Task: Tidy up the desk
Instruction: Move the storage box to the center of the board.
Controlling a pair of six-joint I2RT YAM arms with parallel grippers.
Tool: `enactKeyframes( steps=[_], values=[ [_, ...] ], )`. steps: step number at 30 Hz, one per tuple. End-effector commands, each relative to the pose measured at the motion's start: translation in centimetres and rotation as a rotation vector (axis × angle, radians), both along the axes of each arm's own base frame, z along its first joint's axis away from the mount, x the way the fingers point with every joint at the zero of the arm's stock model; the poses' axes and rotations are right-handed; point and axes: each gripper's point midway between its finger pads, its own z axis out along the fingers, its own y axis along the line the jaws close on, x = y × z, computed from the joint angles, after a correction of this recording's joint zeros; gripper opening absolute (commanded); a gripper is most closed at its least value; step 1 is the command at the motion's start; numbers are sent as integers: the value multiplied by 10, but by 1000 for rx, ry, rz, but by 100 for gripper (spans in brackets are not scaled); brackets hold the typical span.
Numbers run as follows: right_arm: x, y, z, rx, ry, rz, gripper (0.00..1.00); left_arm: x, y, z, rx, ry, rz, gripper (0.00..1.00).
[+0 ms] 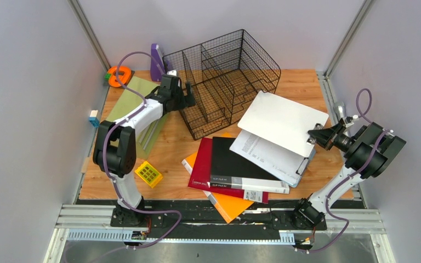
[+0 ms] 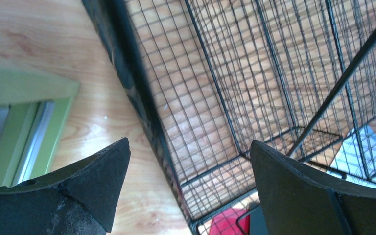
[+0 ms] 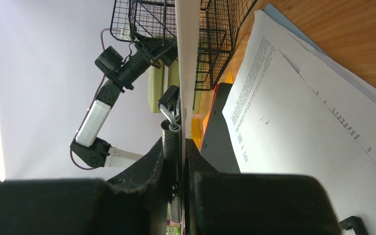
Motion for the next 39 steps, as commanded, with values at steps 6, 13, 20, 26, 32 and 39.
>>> enactKeyframes(
  steps=[6, 13, 20, 26, 32, 39],
  values=[
    [43, -31, 47, 121, -235, -204, 0, -28, -12, 4, -59, -28, -114, 99],
    [50, -33, 47, 139, -251, -214, 0, -36, -28, -3, -60, -45, -216, 97],
    [47, -21, 45, 124, -260, -200, 0, -41, -30, 10, -43, -116, -285, 97],
    [48, -22, 40, 124, -256, -203, 0, -45, -33, 39, 74, -239, -402, 96],
    [49, -23, 44, 121, -262, -196, 0, -69, -63, 92, 291, -450, -623, 96],
    [53, -19, 53, 65, -274, -130, 0, -107, -145, 108, 577, -543, -958, 96]
  ],
)
